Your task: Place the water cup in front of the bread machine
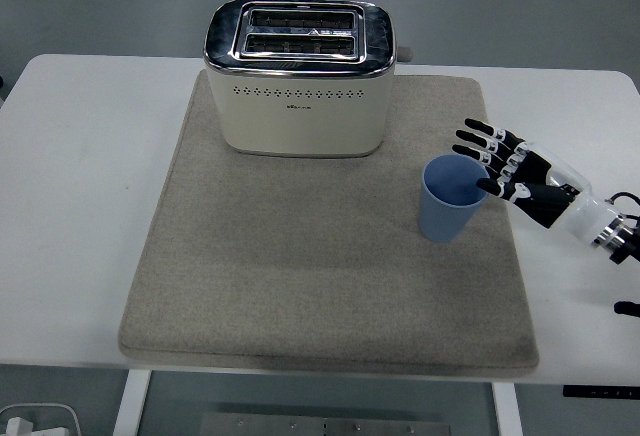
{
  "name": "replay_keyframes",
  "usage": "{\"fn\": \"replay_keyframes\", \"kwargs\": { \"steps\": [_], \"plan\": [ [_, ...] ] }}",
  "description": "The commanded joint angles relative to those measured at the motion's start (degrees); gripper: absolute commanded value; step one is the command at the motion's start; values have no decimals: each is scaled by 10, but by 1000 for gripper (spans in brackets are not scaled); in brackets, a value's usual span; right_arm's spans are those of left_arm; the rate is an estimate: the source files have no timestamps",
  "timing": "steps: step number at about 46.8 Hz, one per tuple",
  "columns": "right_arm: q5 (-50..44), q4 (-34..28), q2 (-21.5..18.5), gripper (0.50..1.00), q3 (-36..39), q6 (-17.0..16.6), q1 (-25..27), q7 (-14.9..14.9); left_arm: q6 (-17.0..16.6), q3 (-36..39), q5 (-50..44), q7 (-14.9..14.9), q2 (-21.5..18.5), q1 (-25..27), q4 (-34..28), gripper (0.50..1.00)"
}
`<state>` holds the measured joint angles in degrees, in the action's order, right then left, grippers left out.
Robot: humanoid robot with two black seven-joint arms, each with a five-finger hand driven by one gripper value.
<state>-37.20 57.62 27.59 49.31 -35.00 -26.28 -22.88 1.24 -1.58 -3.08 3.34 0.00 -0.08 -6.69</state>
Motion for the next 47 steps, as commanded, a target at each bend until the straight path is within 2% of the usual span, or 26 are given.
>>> {"fn": "replay_keyframes", "kwargs": {
  "steps": [1, 6, 29, 47],
  "plan": [
    [0, -3, 3, 940, -1, 0, 0, -22, 0, 0, 0, 0, 0, 0, -1, 1000],
    [-1, -11, 6, 940, -1, 0, 1, -38, 0, 0, 0, 0, 0, 0, 0, 1000],
    [-1, -17, 40, 940, -1, 0, 25, -53, 0, 0, 0, 0, 0, 0, 0, 1000],
    [-6, -15, 29, 940, -3, 0, 38, -53, 0, 0, 0, 0, 0, 0, 0, 1000]
  ]
}}
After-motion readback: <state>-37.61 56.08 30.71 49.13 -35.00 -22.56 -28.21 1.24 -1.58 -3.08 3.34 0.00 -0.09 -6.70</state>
